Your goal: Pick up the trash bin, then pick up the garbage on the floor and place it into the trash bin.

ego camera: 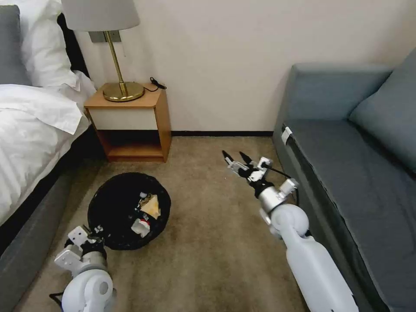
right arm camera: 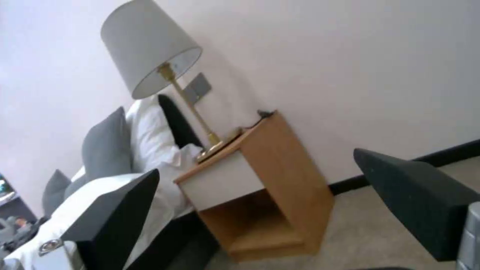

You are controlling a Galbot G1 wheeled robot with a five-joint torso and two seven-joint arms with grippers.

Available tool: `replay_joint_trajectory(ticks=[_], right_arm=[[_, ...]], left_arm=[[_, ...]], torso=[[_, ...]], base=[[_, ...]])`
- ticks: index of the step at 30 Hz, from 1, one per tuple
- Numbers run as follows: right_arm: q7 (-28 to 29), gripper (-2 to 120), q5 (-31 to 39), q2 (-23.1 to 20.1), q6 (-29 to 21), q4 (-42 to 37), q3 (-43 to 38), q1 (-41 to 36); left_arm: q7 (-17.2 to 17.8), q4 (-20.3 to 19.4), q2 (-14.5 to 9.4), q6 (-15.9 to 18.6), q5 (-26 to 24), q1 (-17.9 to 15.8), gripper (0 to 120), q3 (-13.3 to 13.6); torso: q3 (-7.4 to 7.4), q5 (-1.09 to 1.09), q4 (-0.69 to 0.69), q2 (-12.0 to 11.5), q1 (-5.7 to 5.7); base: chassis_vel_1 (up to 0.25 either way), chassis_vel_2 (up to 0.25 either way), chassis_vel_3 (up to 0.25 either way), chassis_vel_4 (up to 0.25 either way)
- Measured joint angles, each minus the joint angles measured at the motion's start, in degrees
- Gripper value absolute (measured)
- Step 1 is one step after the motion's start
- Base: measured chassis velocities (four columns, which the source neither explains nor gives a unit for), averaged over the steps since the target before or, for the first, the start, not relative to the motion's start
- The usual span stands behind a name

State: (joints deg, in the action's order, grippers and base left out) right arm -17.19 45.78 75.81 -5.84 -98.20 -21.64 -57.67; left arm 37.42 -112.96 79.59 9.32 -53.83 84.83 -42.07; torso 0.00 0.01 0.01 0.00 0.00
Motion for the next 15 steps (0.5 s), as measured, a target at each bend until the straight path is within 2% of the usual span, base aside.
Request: replay_joint_trajectory(ticks=[3, 9, 13, 15], right_arm=[[-0.12, 100, -0.70, 0.15, 0.01, -0.74, -1.29, -0.88], [-0.45, 100, -2.09, 0.75, 0.01, -1.52, -1.88, -1.70], [-0.59, 100, -3.38, 1.13, 0.01, -2.26, -2.51, -3.02], [-0.63, 100, -3.49, 1.13, 0.00, -2.37, -2.61, -3.20]], left_arm=[[1.80, 1.72, -1.47, -0.13, -3.76, -0.57, 0, -1.13], [2.47, 3.00, -2.56, 0.63, -6.27, -1.16, 1, -1.12], [2.62, 3.53, -2.94, 1.64, -7.13, -2.30, 20, -0.48], [2.64, 3.57, -3.01, 1.76, -7.13, -2.49, 24, -0.42]], torso=[[0.00, 0.00, 0.00, 0.00, 0.00], [0.00, -0.01, 0.00, 0.00, 0.00], [0.00, -0.01, -0.01, 0.00, 0.00], [0.00, 0.00, -0.01, 0.00, 0.00]], base=[[0.000, 0.000, 0.000, 0.000], [0.000, 0.000, 0.000, 0.000], [0.000, 0.000, 0.000, 0.000], [0.000, 0.000, 0.000, 0.000]])
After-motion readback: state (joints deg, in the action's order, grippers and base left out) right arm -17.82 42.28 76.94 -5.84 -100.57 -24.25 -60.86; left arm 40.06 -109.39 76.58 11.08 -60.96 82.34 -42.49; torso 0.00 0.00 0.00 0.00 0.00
